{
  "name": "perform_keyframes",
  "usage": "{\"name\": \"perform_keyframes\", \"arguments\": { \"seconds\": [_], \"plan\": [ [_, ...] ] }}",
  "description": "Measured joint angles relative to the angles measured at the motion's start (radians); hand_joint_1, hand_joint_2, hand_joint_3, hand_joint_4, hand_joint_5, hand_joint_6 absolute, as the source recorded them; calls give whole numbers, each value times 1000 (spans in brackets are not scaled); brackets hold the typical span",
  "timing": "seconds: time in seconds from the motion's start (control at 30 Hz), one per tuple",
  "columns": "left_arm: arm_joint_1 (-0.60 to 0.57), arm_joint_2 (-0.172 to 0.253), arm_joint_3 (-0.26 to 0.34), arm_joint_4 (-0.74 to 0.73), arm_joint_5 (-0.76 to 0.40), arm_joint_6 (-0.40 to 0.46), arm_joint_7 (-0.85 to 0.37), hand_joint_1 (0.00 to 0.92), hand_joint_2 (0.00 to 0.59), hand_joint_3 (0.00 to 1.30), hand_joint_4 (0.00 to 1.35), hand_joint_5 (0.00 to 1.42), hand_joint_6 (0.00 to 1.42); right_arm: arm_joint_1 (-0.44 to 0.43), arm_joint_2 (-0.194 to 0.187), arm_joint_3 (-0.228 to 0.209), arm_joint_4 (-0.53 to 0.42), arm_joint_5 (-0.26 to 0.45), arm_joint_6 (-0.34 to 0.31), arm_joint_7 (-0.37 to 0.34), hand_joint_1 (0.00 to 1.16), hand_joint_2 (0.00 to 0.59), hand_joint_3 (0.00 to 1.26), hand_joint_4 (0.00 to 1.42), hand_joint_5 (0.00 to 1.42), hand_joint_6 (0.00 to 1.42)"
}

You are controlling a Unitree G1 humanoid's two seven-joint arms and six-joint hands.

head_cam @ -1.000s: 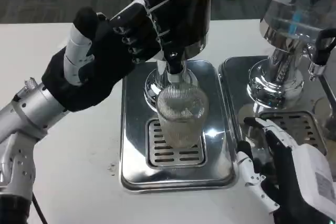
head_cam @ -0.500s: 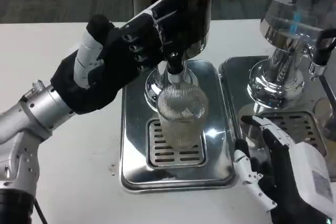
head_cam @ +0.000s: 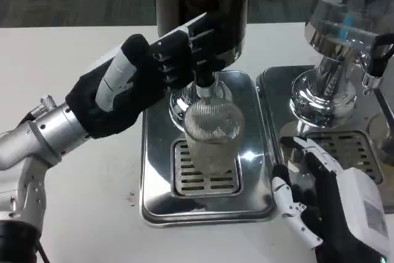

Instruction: Grasp the cup under the faucet to collect the drink, then remove the cup.

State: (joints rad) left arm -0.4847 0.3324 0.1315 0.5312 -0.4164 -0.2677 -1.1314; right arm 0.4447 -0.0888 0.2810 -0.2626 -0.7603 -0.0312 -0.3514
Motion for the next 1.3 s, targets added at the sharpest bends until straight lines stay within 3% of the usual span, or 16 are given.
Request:
{"name": "perform_keyframes", "arguments": {
  "seconds": [1.3],
  "plan": [
    [-3, 44, -60, 24, 120, -275, 59, 0, 60, 49, 0, 0, 71, 4, -2, 3, 0, 2, 0, -6, 209, 460, 239, 142, 121, 221]
  ]
}}
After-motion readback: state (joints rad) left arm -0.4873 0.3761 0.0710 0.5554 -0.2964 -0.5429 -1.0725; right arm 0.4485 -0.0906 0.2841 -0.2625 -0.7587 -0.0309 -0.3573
